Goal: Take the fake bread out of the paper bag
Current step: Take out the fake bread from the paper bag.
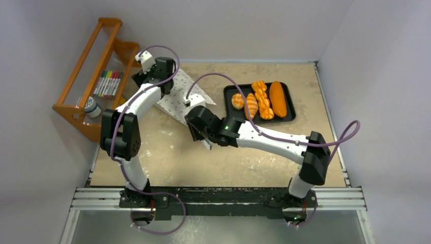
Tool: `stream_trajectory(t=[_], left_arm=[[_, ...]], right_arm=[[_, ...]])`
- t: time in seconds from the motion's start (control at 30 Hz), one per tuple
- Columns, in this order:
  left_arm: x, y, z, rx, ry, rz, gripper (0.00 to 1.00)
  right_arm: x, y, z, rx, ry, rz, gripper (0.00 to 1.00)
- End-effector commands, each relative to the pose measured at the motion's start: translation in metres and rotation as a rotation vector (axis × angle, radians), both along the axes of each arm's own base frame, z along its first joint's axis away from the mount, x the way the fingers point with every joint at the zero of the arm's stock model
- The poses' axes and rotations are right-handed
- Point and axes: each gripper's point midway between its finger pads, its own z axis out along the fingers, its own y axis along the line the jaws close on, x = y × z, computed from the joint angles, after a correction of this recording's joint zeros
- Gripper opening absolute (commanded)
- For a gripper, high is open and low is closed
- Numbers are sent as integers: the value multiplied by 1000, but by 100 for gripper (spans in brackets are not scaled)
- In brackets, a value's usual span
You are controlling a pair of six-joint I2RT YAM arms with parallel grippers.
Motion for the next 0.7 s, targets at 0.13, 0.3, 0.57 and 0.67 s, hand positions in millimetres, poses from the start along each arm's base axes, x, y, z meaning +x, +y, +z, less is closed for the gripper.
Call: stream_trajectory(t=[0.13,0.3,0.57,0.67], left_arm=[[-1,9,44,27,-73,29,100],[-1,10,42,34,-67,31,100],[6,7,32,32,-50,23,100],[7,7,29,33,-46,24,100]], right_arm=[[-4,73,53,148,-100,170,38],[-5,74,38,101,-78,152,38],[1,39,-9,-7,-36,34,39],[7,37,-18,-37,-55,8,39]])
